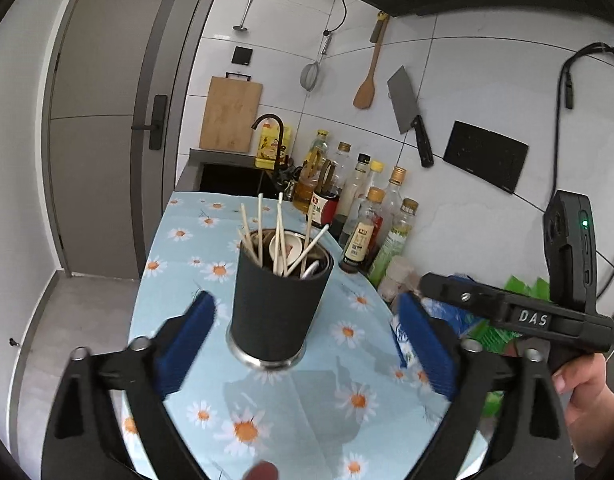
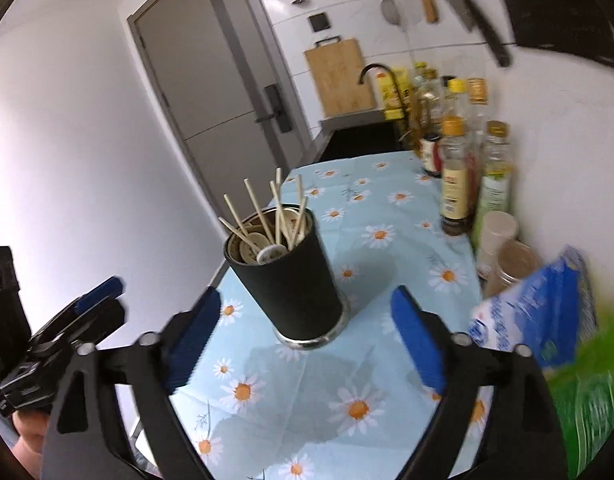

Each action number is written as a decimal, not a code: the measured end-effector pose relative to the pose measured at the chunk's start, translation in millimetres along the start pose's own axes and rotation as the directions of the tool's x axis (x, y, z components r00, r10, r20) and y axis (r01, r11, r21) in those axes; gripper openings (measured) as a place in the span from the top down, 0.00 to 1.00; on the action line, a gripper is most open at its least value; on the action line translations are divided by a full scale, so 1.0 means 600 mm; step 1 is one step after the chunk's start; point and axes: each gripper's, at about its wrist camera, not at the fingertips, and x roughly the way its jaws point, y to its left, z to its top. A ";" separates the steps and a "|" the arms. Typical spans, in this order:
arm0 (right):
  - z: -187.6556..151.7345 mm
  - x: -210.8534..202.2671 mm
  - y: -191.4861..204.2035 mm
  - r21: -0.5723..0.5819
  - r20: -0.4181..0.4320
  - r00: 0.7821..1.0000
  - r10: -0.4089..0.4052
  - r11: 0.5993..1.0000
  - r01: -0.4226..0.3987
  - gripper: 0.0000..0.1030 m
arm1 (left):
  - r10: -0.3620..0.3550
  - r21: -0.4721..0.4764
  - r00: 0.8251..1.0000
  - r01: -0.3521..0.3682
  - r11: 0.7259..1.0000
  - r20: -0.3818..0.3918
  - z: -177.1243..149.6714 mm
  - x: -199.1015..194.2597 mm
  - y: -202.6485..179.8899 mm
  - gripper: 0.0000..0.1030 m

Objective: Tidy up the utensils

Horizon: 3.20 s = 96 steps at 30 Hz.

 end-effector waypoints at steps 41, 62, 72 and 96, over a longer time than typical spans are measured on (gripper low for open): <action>-0.193 -0.121 0.041 -0.164 -0.042 0.996 -0.077 0.984 0.069 0.05 | 0.122 0.037 0.984 -0.118 0.992 -0.130 -0.165 -0.115 -0.048 0.07; -0.213 -0.124 0.049 -0.148 -0.075 0.996 -0.051 0.988 0.039 0.05 | 0.136 0.077 0.976 -0.125 0.989 -0.168 -0.180 -0.106 -0.059 0.07; -0.210 -0.122 0.042 -0.151 -0.073 0.996 -0.049 0.988 0.037 0.05 | 0.134 0.098 0.975 -0.118 0.988 -0.175 -0.177 -0.100 -0.065 0.07; -0.208 -0.108 0.034 -0.171 -0.088 0.994 -0.065 0.984 0.049 0.05 | 0.113 0.061 0.974 -0.103 0.993 -0.195 -0.173 -0.080 -0.059 0.07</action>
